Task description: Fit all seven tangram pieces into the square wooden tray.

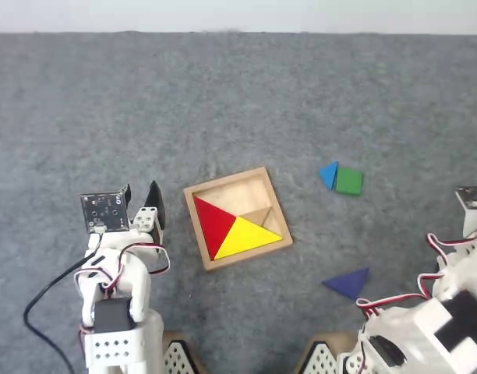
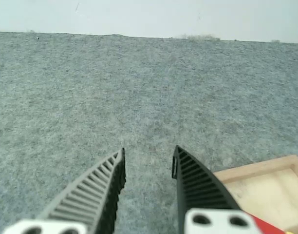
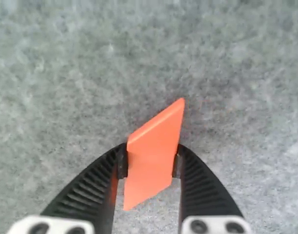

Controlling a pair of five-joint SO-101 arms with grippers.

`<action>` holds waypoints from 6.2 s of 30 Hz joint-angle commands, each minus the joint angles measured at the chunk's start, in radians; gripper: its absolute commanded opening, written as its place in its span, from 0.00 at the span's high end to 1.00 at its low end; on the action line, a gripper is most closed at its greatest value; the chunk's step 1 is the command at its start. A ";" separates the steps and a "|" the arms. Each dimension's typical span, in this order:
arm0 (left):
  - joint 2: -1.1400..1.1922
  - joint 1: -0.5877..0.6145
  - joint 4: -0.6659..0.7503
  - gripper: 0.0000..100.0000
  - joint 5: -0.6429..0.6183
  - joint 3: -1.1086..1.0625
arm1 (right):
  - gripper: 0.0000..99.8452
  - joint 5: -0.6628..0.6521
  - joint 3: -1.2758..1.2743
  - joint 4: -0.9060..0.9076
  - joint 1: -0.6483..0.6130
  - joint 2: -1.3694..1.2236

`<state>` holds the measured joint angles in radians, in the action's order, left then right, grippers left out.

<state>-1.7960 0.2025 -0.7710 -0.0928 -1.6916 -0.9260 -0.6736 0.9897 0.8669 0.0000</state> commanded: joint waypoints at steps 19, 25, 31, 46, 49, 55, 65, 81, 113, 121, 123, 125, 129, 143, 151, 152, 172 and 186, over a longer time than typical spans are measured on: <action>-0.015 -0.008 -0.017 0.85 0.012 0.008 | 0.94 0.571 0.574 0.343 -0.993 0.007; -0.017 -0.008 -0.014 0.85 0.012 0.008 | 0.94 0.548 0.683 0.331 -1.188 -0.041; -0.017 -0.008 -0.014 0.85 0.012 0.008 | 0.94 0.423 0.882 0.337 -1.290 -0.280; -0.017 -0.008 -0.014 0.85 0.012 0.008 | 0.94 -0.029 1.293 0.452 -1.452 -0.648; -0.017 -0.008 -0.014 0.85 0.012 0.008 | 0.94 -0.077 1.284 0.447 -1.471 -0.657; -0.017 -0.008 -0.014 0.85 0.012 0.008 | 0.94 -0.157 1.283 0.430 -1.515 -0.696; -0.017 -0.008 -0.012 0.85 0.012 0.008 | 0.92 -0.152 1.283 0.410 -1.557 -0.730; -0.017 -0.008 -0.012 0.85 0.012 0.008 | 0.85 -0.144 1.281 0.461 -1.590 -0.728; -0.017 -0.008 -0.011 0.85 0.012 0.008 | 0.75 0.094 1.435 0.608 -1.303 -0.542; -0.017 -0.008 -0.011 0.85 0.014 0.008 | 0.83 0.158 1.198 0.538 -1.216 -0.526; -0.017 -0.008 -0.011 0.85 0.014 0.008 | 0.83 0.207 1.157 0.479 -1.213 -0.492; -0.017 -0.008 -0.011 0.85 0.014 0.008 | 0.83 0.272 1.129 0.432 -1.204 -0.427; -0.017 -0.008 -0.011 0.85 0.014 0.008 | 0.83 0.341 1.017 0.423 -1.204 -0.271; -0.017 -0.008 -0.011 0.85 0.014 0.008 | 0.83 0.345 0.135 -0.068 -1.168 0.054; -0.017 -0.008 -0.011 0.85 0.014 0.008 | 0.83 0.385 0.132 -0.053 -1.168 0.058; -0.017 -0.008 -0.011 0.85 0.014 0.008 | 0.83 0.388 0.132 -0.053 -1.168 0.058; -0.017 -0.008 -0.014 0.85 0.014 0.008 | 0.83 0.394 0.144 -0.094 -1.283 -0.094; -0.017 -0.008 -0.012 0.85 0.014 0.008 | 0.83 0.443 0.186 -0.015 -1.331 -0.102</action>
<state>-1.7960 0.2025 -0.7710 -0.0928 -1.6916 -0.4964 -0.5140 0.9482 -0.4250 -0.1028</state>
